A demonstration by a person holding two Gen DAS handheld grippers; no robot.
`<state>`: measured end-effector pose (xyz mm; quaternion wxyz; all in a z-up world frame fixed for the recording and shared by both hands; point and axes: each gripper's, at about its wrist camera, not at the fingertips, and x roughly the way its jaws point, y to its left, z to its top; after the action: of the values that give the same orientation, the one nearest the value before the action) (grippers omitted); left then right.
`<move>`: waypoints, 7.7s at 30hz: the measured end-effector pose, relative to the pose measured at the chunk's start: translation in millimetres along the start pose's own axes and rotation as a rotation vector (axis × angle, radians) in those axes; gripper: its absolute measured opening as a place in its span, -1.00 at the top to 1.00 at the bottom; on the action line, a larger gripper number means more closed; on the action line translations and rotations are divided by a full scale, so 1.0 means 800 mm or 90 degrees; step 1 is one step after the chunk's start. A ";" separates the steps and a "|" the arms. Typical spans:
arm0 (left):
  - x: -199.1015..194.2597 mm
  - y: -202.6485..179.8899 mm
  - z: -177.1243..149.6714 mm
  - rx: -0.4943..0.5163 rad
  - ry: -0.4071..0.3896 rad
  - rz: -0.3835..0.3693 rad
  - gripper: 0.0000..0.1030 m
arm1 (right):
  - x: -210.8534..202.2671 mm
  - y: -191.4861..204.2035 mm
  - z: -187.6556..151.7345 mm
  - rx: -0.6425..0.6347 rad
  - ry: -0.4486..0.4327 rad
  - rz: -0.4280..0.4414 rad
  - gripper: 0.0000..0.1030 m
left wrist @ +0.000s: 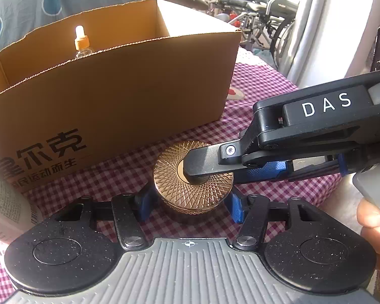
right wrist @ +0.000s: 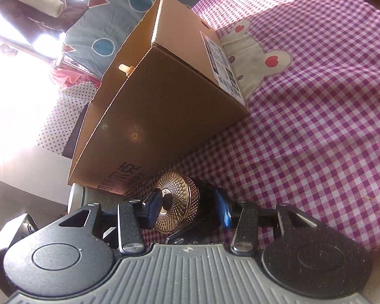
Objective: Organize rigid objects
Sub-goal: 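Reach the right gripper to the gold round jar and close on it, then lift the gold jar with the right gripper and carry it into the box, then open the right gripper to release the gold jar in the box, then reach the right gripper to the white round container and close on it, then lift the white container with the right gripper and carry it into the box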
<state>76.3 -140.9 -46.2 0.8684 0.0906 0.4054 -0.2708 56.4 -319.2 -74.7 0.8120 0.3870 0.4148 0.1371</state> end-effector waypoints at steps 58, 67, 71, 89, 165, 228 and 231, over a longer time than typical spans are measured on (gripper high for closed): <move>-0.088 0.036 0.136 -0.052 -0.158 0.059 -0.08 | -0.039 0.201 0.119 -0.303 -0.086 -0.013 -0.10; 0.007 0.102 0.179 -0.203 -0.036 0.011 -0.08 | 0.072 0.196 0.209 -0.349 0.049 -0.110 -0.12; 0.029 0.113 0.190 -0.232 -0.012 0.011 -0.09 | 0.101 0.192 0.227 -0.365 0.076 -0.124 -0.10; 0.058 0.123 0.196 -0.300 0.024 -0.008 -0.16 | 0.113 0.171 0.248 -0.383 0.053 -0.129 -0.06; -0.100 0.147 -0.027 -0.196 -0.109 0.167 -0.06 | 0.105 0.218 -0.017 -0.235 0.081 0.055 -0.05; -0.002 0.088 0.132 -0.102 -0.035 -0.022 -0.03 | 0.017 0.122 0.139 -0.179 -0.058 0.010 0.01; -0.002 0.084 0.136 -0.094 -0.024 -0.014 -0.03 | 0.023 0.122 0.138 -0.181 -0.051 0.004 -0.03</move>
<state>183.1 -124.9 22.1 0.8772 0.0164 0.4086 -0.2515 163.5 -301.3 26.9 0.8743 0.2742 0.3570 0.1814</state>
